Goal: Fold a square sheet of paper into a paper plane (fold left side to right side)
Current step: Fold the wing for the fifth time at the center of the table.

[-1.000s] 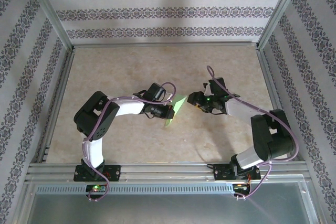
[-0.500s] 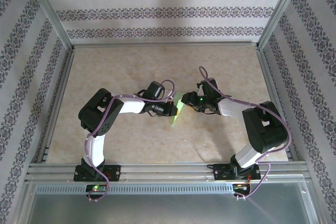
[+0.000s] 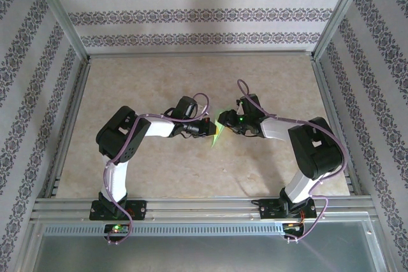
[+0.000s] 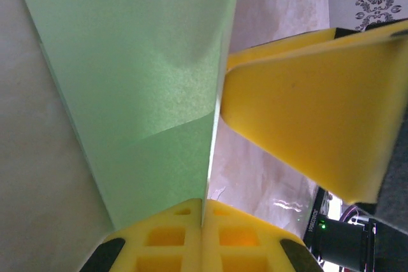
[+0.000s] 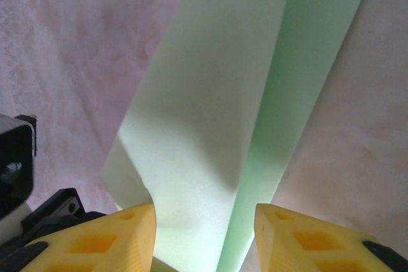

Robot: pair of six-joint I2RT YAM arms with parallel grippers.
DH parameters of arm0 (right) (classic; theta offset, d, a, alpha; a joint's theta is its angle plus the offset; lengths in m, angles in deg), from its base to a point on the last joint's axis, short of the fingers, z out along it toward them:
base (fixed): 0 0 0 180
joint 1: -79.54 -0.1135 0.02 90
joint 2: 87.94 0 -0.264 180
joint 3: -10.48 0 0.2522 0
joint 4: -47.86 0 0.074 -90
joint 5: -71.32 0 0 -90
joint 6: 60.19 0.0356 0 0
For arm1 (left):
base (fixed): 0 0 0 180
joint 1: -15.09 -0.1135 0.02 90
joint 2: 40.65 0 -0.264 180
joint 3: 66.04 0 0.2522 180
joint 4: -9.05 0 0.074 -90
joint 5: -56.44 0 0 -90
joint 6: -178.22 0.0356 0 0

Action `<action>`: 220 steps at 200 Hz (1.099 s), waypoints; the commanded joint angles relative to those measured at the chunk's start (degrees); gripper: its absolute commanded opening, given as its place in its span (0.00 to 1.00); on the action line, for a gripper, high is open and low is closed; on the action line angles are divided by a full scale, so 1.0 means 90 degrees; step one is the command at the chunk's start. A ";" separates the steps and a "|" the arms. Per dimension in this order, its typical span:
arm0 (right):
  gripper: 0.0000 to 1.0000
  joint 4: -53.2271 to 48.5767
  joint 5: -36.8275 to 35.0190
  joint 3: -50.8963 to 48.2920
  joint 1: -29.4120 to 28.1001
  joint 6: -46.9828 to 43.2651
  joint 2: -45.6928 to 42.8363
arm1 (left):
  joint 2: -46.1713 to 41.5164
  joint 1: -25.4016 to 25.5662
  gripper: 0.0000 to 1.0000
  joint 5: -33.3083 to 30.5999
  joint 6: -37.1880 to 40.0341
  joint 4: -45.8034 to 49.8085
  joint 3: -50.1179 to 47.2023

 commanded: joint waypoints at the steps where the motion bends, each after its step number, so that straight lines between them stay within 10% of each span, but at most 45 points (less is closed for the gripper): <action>1: 0.46 0.0153 -0.0198 0.0181 -0.0075 0.0018 0.0128 | 0.0132 -0.0068 0.02 0.0143 -0.0096 -0.0251 -0.0021; 220: 0.44 -0.0306 -0.0315 0.0605 -0.0104 -0.0192 0.0926 | 0.0349 -0.0133 0.07 0.0243 -0.0276 -0.0412 0.0060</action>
